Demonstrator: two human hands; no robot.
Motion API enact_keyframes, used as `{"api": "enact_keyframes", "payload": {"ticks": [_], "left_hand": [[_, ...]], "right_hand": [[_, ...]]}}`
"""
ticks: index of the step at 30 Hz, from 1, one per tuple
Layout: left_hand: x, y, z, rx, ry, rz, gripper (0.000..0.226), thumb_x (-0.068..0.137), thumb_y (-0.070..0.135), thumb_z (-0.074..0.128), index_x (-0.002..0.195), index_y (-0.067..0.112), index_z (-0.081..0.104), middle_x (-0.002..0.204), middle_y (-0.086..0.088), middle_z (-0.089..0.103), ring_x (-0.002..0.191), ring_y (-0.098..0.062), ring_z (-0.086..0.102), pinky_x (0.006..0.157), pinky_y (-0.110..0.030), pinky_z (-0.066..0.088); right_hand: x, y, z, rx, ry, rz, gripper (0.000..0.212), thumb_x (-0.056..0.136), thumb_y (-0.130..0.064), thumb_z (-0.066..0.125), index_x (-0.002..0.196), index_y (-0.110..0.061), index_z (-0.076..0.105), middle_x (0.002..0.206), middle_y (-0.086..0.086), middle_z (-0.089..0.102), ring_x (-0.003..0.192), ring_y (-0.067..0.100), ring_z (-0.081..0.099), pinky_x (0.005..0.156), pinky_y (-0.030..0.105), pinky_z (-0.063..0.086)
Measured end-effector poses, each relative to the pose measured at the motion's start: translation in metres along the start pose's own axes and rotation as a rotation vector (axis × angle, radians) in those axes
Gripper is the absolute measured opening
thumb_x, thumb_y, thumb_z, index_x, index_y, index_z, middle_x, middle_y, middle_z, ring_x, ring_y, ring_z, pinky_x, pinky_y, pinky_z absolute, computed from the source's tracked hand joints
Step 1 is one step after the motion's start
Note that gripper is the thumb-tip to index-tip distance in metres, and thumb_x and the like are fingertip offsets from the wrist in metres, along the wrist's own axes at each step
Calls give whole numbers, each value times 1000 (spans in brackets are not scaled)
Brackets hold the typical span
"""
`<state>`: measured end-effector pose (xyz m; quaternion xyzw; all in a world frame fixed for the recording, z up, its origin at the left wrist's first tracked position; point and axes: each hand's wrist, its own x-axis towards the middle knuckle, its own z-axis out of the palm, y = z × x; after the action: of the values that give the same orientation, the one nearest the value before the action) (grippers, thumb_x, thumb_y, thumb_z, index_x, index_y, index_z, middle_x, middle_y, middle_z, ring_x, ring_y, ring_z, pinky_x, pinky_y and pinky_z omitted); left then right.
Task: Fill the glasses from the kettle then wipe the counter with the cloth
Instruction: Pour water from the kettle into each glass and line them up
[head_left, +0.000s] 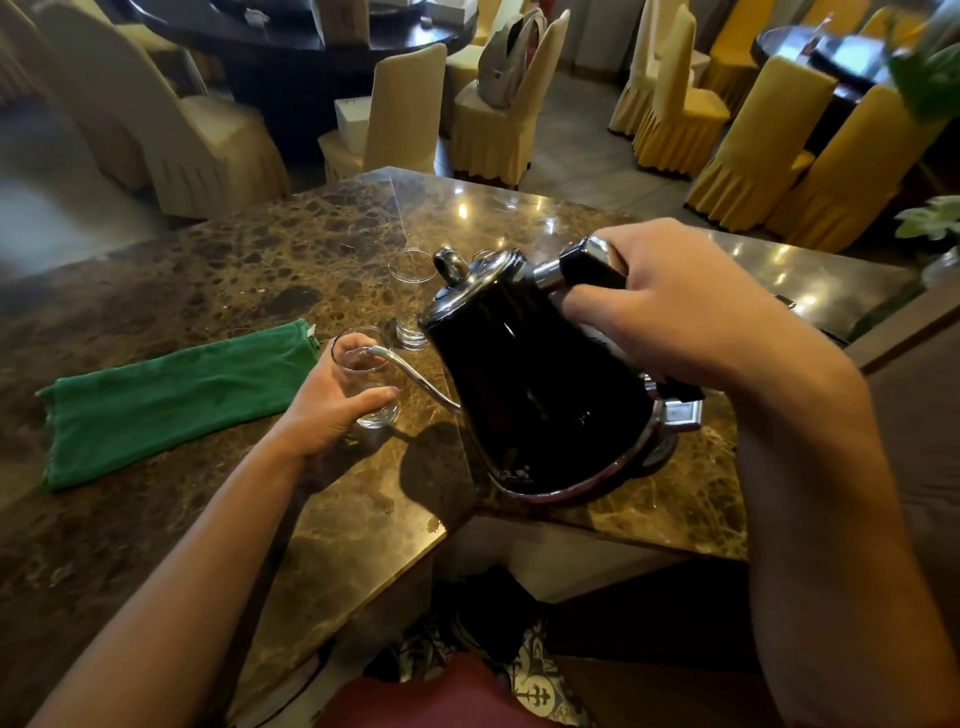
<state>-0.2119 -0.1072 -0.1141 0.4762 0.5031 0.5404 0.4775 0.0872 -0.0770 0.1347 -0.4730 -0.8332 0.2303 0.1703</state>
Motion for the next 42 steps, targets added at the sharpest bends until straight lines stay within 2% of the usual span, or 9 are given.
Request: {"api": "enact_keyframes", "payload": {"ticks": [5,10,14,21,26,32,37,40,42], "left_hand": [[1,-2,0,0,7,10,66,62,29,86,120,24,53,118,-9,62,115,-25,61,96,-29,55],[0,-4,-2,4,5,12,63,65,27,87,120,28,56,120,-8,62,119,-31,61,103,-45,50],[-2,-2,-2,20,20,3,63,66,28,87,120,28,55,118,-6,64,117,-22,62,99,-35,51],[-3,-1,-1,47,28,-5,63,66,29,86,121,28,54,120,-7,63,117,-21,63,100,-37,52],[-3,1,0,54,23,-20,63,64,29,86,118,29,53,117,-8,62,110,-19,65,91,-31,55],[-1,0,0,69,30,-30,66,64,30,86,121,26,52,118,-12,64,112,-21,66,100,-38,52],[-1,-2,0,60,51,-49,68,64,31,87,122,27,52,129,-27,59,124,-41,60,108,-55,48],[-3,0,1,66,62,-60,67,65,30,85,123,27,51,132,-29,58,124,-45,59,108,-61,46],[-4,0,2,75,75,-72,67,65,30,85,123,27,51,130,-29,60,122,-46,60,107,-63,46]], "right_hand": [[1,-3,-1,-57,10,28,26,89,-28,69,84,-4,63,68,5,63,53,9,53,46,22,38],[-5,2,3,-28,10,60,22,88,-26,69,81,-6,62,61,-1,60,47,5,53,43,19,38],[-10,1,4,-82,-9,33,22,90,-29,68,83,-10,61,71,3,63,63,17,59,53,31,40],[-18,12,10,-26,10,44,18,91,-27,69,79,-15,61,67,-4,62,56,1,56,46,14,37],[-29,28,19,1,31,66,22,92,-28,69,75,-21,57,66,-6,59,56,1,53,52,19,34],[-45,35,37,73,131,81,27,94,-24,69,74,-17,52,64,-4,56,57,3,51,49,15,37],[-53,39,44,116,125,125,23,94,-27,67,84,-8,58,69,8,63,61,21,62,55,36,48],[-61,46,55,189,147,183,24,96,-25,68,85,-6,57,69,8,61,53,10,58,43,21,42],[-66,51,62,318,151,230,25,97,-23,69,87,-4,56,65,9,60,43,11,58,38,24,43]]}}
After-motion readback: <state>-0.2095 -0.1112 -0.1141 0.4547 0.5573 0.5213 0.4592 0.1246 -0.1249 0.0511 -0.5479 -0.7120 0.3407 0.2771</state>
